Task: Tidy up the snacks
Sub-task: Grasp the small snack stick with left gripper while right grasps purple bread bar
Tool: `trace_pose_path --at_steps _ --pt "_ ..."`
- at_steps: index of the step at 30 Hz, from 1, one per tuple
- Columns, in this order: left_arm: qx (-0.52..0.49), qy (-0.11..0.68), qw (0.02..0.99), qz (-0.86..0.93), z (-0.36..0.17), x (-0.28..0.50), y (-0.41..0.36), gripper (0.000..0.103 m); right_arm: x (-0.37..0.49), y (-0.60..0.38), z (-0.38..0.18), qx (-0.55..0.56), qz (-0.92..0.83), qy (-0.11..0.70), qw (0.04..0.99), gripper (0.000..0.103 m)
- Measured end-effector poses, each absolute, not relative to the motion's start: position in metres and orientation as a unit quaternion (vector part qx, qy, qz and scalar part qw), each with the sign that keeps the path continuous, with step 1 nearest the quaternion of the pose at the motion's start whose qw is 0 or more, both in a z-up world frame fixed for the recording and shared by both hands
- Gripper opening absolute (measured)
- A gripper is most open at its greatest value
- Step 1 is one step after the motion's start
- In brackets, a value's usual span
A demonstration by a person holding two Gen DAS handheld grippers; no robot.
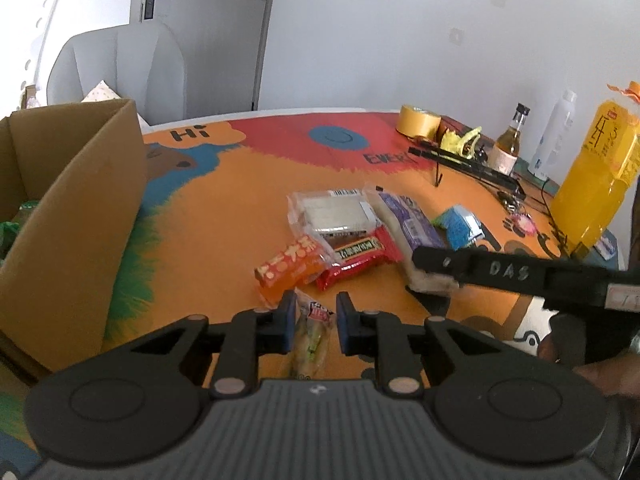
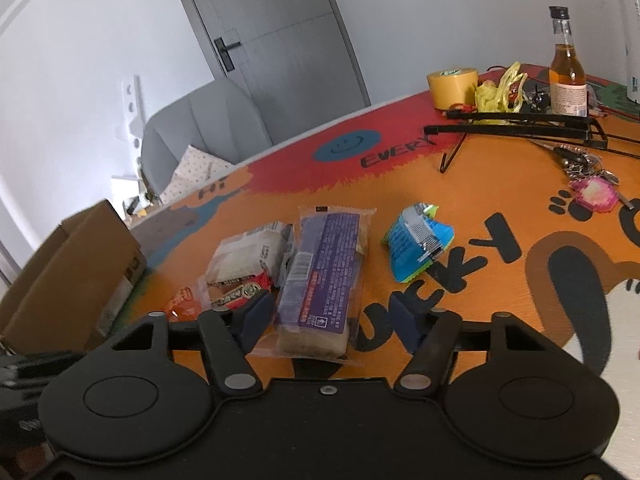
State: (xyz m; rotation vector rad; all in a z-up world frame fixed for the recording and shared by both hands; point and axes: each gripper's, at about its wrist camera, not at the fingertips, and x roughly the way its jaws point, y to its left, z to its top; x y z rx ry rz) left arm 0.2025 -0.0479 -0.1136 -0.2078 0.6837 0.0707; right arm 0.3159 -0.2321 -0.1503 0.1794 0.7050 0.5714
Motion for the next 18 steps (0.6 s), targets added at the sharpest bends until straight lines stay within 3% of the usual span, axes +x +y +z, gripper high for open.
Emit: trace_pose_path --at_steps 1,2,7,15,18 --pt "-0.103 0.334 0.936 0.035 -0.113 0.203 -0.048 0.020 0.316 -0.231 -0.151 0.090 0.279 0.340 0.894 0.056" --pt "-0.104 0.335 0.936 0.034 -0.113 0.203 -0.048 0.020 0.315 -0.230 -0.151 0.084 0.278 0.340 0.894 0.046" --pt "-0.109 0.338 0.934 0.032 -0.114 0.202 -0.048 0.020 0.311 -0.230 -0.147 0.065 0.276 0.343 0.896 0.037" --pt "-0.105 0.342 0.933 0.032 -0.113 0.203 -0.049 0.020 0.287 -0.251 -0.143 0.057 0.268 0.361 0.891 0.037" --pt "-0.107 0.344 0.932 0.032 -0.114 0.203 -0.050 0.020 0.281 -0.257 -0.140 0.064 0.269 0.372 0.886 0.042"
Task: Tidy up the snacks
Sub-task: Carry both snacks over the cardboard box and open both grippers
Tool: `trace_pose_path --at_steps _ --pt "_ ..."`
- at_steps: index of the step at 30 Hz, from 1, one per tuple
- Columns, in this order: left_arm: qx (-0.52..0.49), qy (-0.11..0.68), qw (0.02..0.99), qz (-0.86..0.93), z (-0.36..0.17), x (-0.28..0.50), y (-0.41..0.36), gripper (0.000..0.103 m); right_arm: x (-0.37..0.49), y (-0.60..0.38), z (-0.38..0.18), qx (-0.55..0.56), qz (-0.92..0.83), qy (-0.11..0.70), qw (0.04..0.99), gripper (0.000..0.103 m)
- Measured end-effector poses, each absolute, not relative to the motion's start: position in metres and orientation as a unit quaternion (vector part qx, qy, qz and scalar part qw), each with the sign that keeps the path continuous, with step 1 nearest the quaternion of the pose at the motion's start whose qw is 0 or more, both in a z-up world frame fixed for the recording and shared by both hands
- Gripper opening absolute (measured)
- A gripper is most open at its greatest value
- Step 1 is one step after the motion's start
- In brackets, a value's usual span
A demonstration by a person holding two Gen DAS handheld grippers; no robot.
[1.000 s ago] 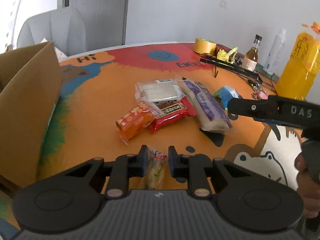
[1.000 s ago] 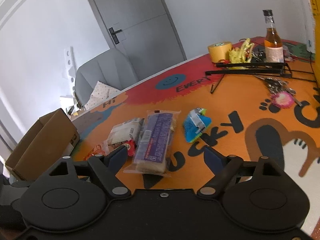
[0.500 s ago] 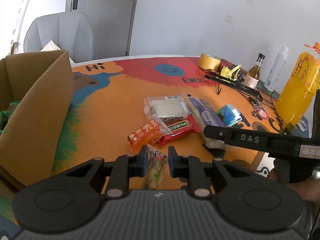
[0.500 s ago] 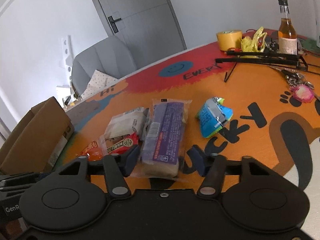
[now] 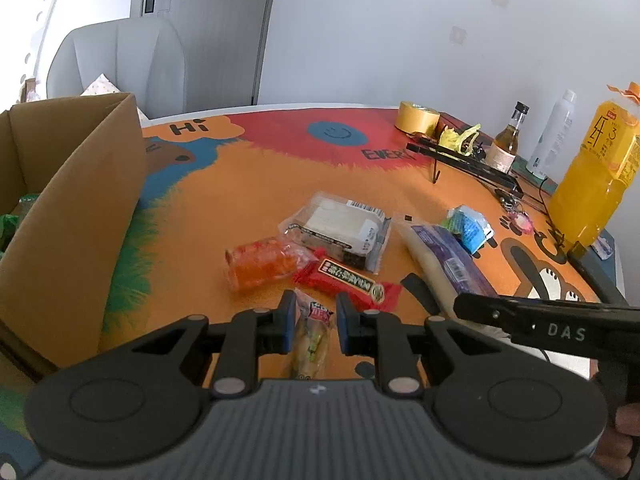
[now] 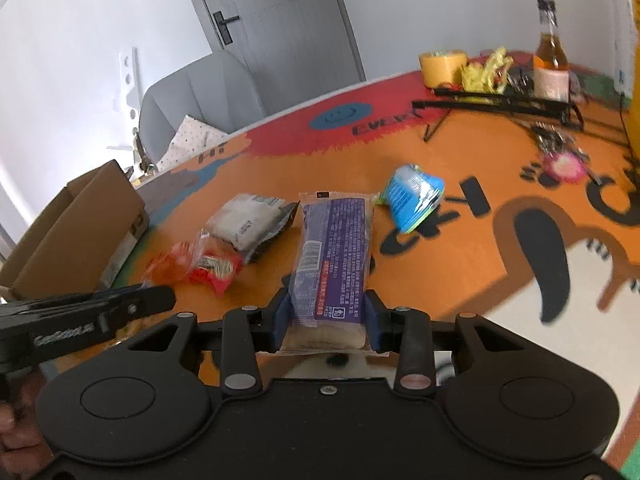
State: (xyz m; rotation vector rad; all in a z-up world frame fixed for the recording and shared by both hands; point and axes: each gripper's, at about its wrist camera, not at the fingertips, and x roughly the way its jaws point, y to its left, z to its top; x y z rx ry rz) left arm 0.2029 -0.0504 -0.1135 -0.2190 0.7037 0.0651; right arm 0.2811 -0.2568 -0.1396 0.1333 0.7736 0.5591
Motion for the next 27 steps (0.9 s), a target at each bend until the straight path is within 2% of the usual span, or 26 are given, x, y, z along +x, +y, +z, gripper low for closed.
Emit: trace_pose_path --at_steps 3,6,7,10,13,27 --pt "-0.106 0.341 0.934 0.032 -0.112 0.201 -0.052 0.020 0.279 -0.251 -0.135 0.045 0.260 0.353 0.898 0.052" --pt "-0.108 0.337 0.935 0.036 -0.110 0.199 -0.051 0.020 0.284 -0.243 -0.135 0.042 0.261 0.344 0.901 0.054" --pt "-0.110 0.336 0.935 0.037 -0.109 0.199 -0.050 0.020 0.287 -0.240 -0.138 0.035 0.254 0.345 0.903 0.054" --pt "-0.109 0.328 0.937 0.042 -0.103 0.195 -0.049 0.020 0.290 -0.238 -0.146 0.029 0.239 0.348 0.906 0.038" --pt "-0.110 0.322 0.939 0.047 -0.098 0.193 -0.047 0.020 0.285 -0.239 -0.145 0.020 0.244 0.346 0.906 0.032" --pt "-0.110 0.278 0.952 0.065 -0.063 0.181 -0.036 0.020 0.267 -0.251 -0.118 0.054 0.245 0.313 0.916 0.030"
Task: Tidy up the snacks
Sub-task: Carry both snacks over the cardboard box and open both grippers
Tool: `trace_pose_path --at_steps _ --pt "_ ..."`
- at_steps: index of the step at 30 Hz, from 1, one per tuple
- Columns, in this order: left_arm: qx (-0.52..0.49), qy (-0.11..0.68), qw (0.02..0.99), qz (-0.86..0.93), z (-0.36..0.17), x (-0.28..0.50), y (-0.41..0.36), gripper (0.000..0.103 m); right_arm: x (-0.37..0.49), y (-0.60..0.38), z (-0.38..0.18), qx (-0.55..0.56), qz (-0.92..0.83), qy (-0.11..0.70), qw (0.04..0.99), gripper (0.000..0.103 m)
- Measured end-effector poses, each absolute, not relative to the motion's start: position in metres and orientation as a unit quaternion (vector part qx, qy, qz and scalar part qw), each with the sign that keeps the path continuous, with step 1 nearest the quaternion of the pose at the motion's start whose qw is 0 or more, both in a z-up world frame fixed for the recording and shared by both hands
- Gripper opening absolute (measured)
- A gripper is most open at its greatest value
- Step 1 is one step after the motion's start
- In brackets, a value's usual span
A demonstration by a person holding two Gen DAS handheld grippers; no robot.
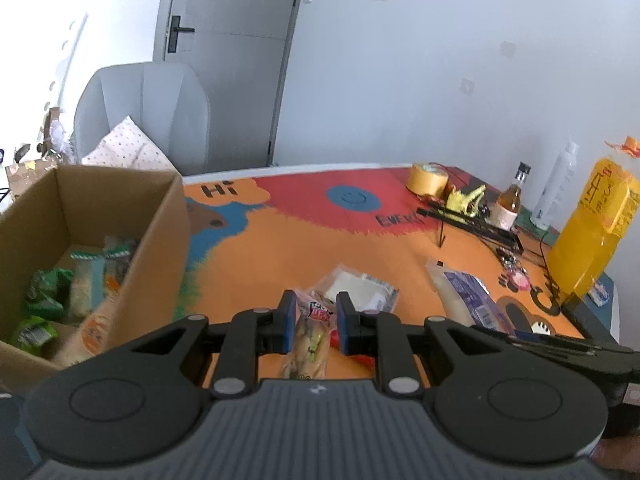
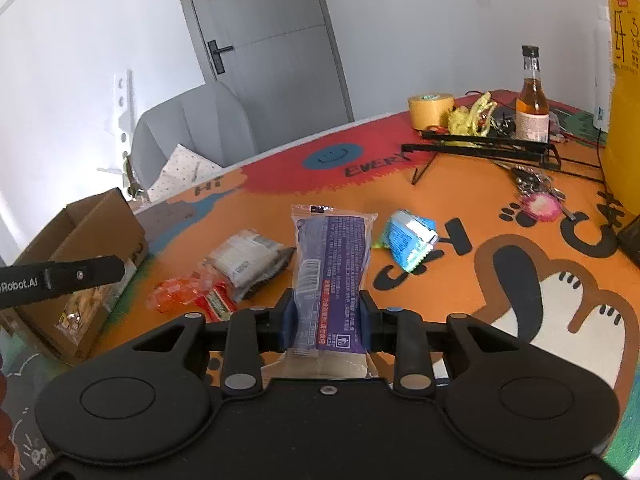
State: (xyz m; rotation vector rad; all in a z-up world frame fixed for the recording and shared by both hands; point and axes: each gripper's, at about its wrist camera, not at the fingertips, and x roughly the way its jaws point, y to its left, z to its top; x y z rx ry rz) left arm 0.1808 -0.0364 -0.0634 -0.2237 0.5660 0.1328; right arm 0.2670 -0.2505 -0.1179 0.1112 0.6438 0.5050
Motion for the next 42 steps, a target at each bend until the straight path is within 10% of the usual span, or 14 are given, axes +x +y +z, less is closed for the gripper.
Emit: trace_pose_path --at_steps 42 --pt "-0.153 0.199 0.953 0.169 -0.011 0.159 0.067 0.020 0.259 -0.171 -0.048 0.063 0.362 0.217 0.904 0.029"
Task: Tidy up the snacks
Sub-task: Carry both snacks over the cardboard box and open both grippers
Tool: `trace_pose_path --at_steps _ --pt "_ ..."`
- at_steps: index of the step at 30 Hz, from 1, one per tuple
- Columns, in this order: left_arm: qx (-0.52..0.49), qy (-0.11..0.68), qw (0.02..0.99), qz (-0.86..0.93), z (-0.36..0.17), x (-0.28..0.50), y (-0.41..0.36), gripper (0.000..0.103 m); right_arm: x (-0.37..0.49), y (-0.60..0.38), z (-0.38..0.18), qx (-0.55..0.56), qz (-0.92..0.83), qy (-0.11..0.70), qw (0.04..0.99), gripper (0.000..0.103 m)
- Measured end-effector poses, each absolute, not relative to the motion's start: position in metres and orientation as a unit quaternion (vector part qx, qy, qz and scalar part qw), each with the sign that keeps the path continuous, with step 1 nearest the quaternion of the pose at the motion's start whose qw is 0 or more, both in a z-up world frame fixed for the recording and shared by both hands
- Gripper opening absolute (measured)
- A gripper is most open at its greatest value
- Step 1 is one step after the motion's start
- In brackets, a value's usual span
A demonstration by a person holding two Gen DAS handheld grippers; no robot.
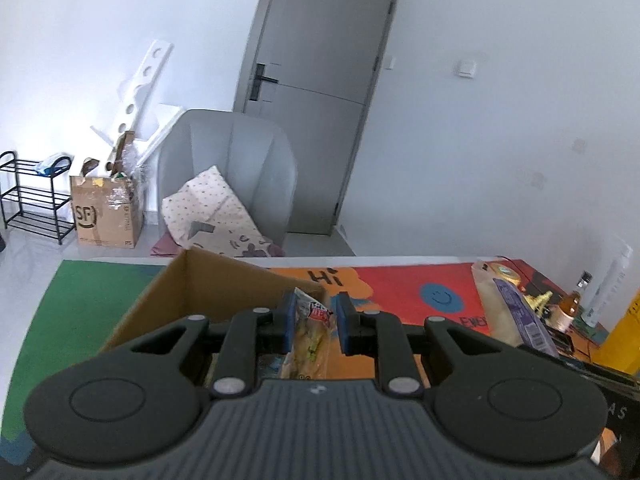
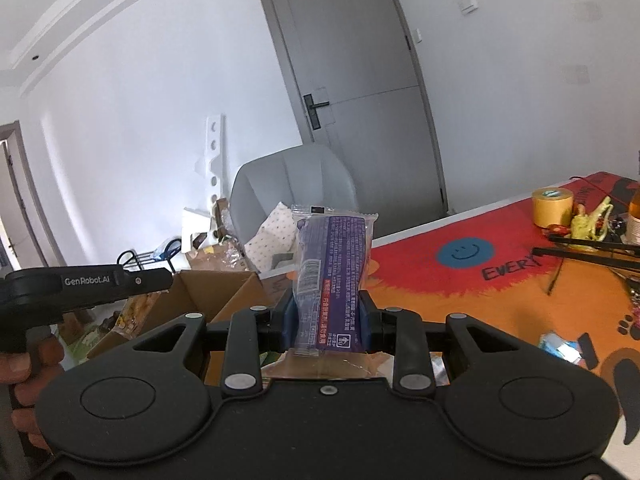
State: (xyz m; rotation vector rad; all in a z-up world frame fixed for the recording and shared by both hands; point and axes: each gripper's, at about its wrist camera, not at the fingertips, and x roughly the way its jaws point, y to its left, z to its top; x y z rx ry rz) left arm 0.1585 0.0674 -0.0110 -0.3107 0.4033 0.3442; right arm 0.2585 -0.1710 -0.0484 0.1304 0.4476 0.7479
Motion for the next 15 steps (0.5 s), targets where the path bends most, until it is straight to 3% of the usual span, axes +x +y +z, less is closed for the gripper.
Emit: trace_pose_path --at_steps 15 --pt "-0.187 0.234 0.931 0.210 -0.034 0.152 0.128 0.024 0.259 -0.099 -0.045 0.032 0.405 0.237 0.883 0.029"
